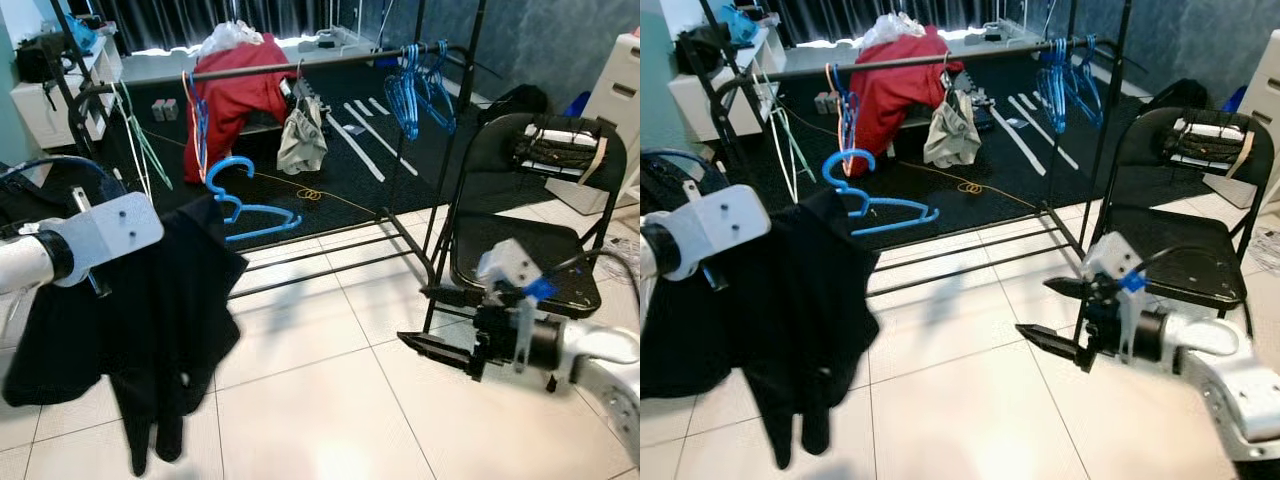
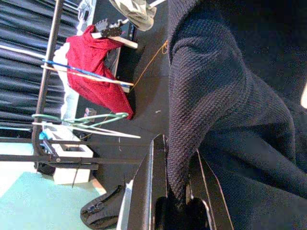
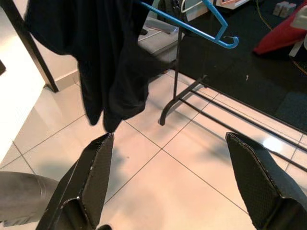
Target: Hang hanger
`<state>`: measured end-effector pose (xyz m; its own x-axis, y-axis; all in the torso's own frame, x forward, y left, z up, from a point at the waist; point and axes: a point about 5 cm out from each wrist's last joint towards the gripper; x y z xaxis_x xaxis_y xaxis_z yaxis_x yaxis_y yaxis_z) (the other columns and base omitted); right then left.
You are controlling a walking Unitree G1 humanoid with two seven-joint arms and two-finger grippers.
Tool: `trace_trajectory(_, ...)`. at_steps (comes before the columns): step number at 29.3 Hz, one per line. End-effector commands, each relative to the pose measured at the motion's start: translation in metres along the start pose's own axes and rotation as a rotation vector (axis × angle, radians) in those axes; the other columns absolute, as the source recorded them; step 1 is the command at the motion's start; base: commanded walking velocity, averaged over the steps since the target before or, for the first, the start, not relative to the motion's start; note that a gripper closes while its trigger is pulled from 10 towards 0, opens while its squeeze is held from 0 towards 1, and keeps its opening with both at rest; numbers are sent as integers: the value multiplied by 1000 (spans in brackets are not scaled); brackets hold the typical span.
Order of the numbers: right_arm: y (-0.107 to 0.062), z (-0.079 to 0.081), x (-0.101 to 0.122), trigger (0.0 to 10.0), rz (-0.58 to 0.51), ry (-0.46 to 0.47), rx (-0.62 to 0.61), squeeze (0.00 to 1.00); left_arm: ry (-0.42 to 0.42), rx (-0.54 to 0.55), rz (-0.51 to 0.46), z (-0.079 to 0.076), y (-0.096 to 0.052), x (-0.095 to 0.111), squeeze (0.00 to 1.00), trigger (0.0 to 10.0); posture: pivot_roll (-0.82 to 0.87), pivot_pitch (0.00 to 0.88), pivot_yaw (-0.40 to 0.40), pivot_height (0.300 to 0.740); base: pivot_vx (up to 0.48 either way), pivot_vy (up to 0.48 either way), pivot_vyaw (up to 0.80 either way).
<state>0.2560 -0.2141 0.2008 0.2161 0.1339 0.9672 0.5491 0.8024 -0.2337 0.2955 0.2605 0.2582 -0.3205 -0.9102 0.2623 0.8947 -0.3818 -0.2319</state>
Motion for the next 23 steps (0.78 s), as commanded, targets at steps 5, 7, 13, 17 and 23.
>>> trace_trajectory(5, 2, -10, 43, 10000, -192, -65, -79, 0, 75, -119, -218, 2, -2, 37, 0, 10000, -83, 15, 50, 740, 0, 0, 0)
trace_trajectory(7, 3, -10, 46, 10000, -211, -65, -74, 0, 73, -146, -261, -1, -1, 44, 0, 10000, -83, 15, 50, 740, 0, 0, 0)
trace_trajectory(13, 18, 6, 37, 10000, -128, -77, 101, 0, 78, -244, -385, -10, -5, 64, 0, 10000, -78, 12, 50, 740, 0, 0, 0)
trace_trajectory(17, 26, 10, 35, 10000, -92, -93, 154, 0, 100, -264, -454, -11, -6, 76, 0, 10000, -75, 9, 47, 740, 0, 0, 0)
trace_trajectory(23, 40, 33, 30, 10000, -53, -26, 340, 0, 123, -300, -549, -14, -3, 93, 0, 10000, -76, 12, 44, 740, 0, 0, 0)
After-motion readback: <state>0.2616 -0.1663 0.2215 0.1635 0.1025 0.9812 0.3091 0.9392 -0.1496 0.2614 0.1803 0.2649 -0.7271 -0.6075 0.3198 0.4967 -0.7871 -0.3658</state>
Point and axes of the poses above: a point about 5 cm out from each wrist's last joint towards the gripper, its own y axis pointing out of the wrist towards the gripper, its own x axis along the axis of the wrist's last joint, z = x × y, and after that the axes turned 12 degrees about y, right-handed
